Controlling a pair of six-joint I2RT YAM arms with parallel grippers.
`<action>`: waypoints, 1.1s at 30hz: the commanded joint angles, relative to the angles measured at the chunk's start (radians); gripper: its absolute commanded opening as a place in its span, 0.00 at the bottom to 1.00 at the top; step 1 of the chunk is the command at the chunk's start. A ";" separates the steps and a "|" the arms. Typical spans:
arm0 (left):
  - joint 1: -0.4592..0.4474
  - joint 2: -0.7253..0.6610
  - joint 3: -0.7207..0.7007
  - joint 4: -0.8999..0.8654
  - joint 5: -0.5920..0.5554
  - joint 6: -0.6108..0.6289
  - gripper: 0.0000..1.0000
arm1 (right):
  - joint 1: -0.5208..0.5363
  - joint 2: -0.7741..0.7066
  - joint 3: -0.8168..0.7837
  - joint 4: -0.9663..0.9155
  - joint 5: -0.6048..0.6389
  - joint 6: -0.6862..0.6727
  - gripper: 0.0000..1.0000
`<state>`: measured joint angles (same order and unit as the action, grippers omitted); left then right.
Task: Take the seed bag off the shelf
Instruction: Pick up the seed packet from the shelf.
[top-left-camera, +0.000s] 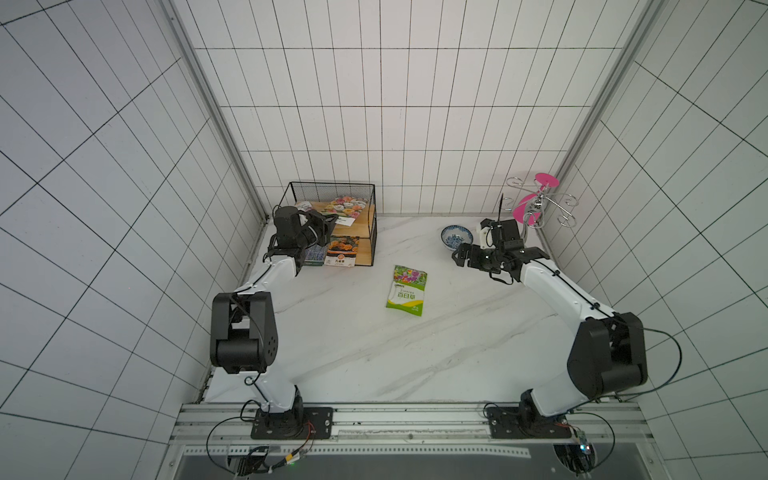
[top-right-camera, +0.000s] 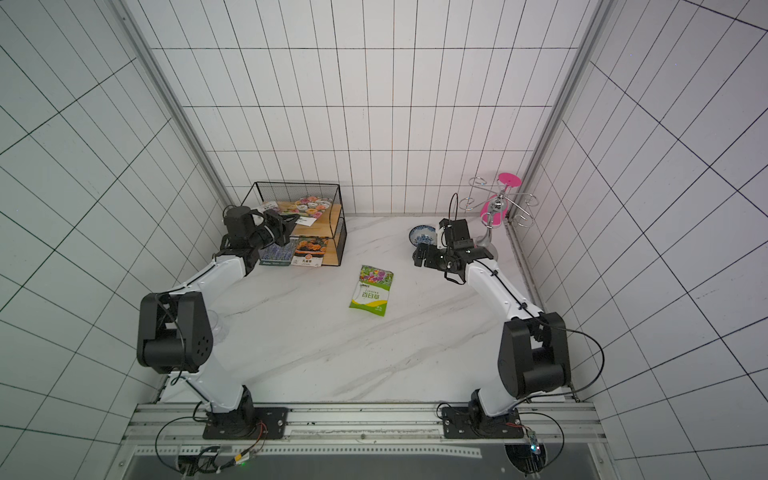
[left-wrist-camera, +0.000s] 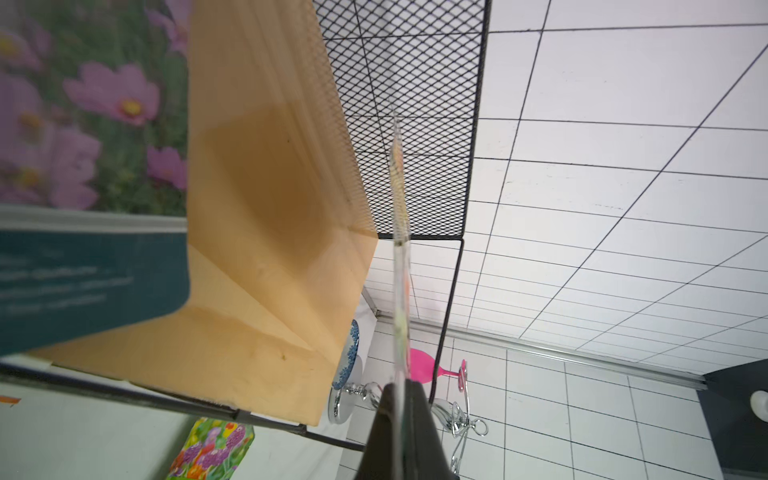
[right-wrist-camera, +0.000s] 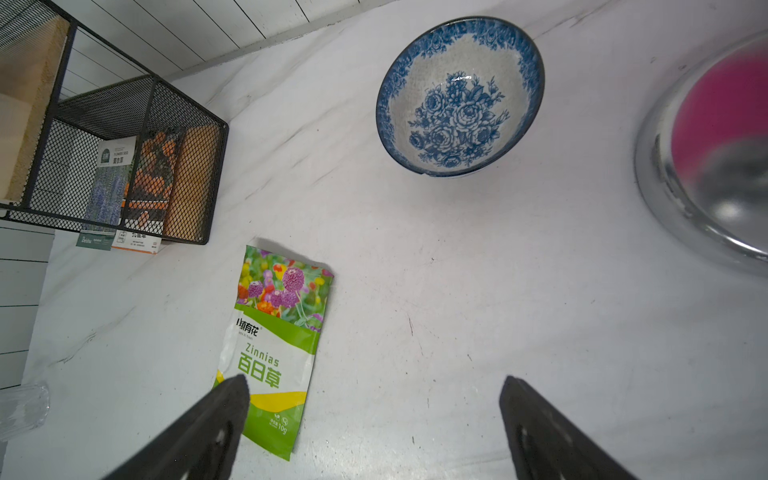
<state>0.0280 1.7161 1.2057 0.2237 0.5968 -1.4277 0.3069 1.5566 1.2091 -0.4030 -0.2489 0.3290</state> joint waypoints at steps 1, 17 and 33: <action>0.009 -0.002 0.068 0.016 0.032 -0.006 0.00 | -0.002 -0.006 -0.001 -0.008 0.003 -0.007 0.99; 0.046 -0.359 -0.174 -0.303 0.073 0.169 0.00 | -0.003 -0.010 -0.017 -0.002 0.005 -0.008 0.99; 0.028 -0.520 -0.449 -0.679 0.160 0.458 0.00 | -0.002 -0.006 -0.048 0.013 -0.007 0.005 0.99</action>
<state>0.0639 1.1980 0.8135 -0.4088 0.7429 -1.0397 0.3069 1.5566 1.1873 -0.3977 -0.2497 0.3298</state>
